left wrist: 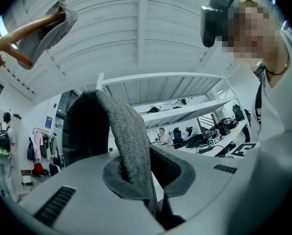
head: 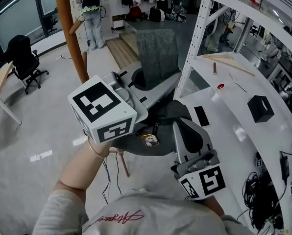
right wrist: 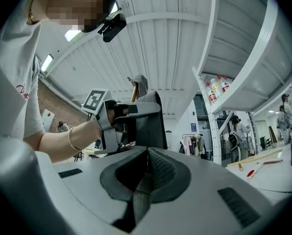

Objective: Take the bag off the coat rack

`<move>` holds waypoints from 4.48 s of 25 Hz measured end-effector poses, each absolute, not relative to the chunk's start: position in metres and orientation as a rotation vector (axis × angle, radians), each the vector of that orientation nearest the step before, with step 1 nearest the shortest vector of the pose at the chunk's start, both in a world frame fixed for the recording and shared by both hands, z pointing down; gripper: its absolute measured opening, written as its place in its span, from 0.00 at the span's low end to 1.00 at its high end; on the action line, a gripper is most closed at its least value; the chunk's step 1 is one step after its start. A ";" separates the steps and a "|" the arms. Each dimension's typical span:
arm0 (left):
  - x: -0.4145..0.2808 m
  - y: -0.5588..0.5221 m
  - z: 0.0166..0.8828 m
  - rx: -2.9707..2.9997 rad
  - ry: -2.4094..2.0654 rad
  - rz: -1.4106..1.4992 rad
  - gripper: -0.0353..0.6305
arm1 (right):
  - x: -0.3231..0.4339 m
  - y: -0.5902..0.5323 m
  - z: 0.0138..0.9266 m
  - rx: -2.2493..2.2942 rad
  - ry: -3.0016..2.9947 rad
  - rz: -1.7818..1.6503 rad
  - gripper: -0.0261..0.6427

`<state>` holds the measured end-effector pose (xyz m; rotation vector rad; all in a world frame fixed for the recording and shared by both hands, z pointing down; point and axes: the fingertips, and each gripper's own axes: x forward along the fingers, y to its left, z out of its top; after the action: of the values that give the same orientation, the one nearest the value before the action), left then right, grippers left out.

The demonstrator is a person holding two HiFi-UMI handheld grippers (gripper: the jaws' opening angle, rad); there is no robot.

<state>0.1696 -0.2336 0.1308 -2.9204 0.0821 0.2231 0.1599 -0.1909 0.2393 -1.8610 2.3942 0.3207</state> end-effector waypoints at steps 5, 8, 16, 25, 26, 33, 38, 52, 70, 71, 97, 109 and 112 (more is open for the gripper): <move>0.178 -0.225 0.133 -2.910 0.064 0.229 0.11 | 0.171 -0.187 0.238 -1.897 2.368 0.322 0.07; 0.181 -0.220 0.127 -2.904 0.044 0.252 0.11 | 0.176 -0.182 0.230 -1.903 2.342 0.345 0.07; 0.179 -0.212 0.127 -2.908 0.078 0.330 0.11 | 0.191 -0.183 0.229 -1.956 2.340 0.329 0.07; 0.177 -0.207 0.162 -3.001 0.085 0.330 0.11 | 0.202 -0.186 0.256 -2.036 2.344 0.243 0.07; 0.177 -0.205 0.166 -3.004 0.086 0.325 0.11 | 0.202 -0.186 0.259 -2.042 2.350 0.239 0.07; 0.170 -0.199 0.196 -3.038 0.140 0.290 0.11 | 0.196 -0.189 0.277 -2.025 2.395 0.189 0.07; 0.164 -0.194 0.225 -3.105 0.149 0.261 0.11 | 0.180 -0.194 0.290 -1.959 2.459 0.167 0.07; 0.125 -0.198 0.282 -3.193 0.347 0.222 0.11 | 0.138 -0.210 0.320 -1.792 2.594 0.063 0.07; 0.032 -0.226 0.313 -3.137 0.847 0.189 0.11 | 0.052 -0.236 0.330 -1.464 2.802 0.074 0.07; 0.026 -0.228 0.313 -3.131 0.876 0.189 0.11 | 0.046 -0.237 0.330 -1.442 2.811 0.071 0.07; -0.059 -0.221 0.327 -2.936 1.385 0.244 0.11 | -0.037 -0.233 0.335 -0.968 2.950 0.060 0.07; -0.068 -0.181 0.333 -2.943 1.364 0.250 0.11 | -0.044 -0.194 0.332 -0.978 2.939 0.077 0.07; -0.076 -0.159 0.328 -2.946 1.339 0.261 0.11 | -0.049 -0.172 0.329 -1.011 2.925 0.077 0.07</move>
<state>-0.0757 -0.1594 0.3278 -2.9461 1.3387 0.2610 -0.0495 -0.1723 0.3289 -1.0106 2.9250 0.0773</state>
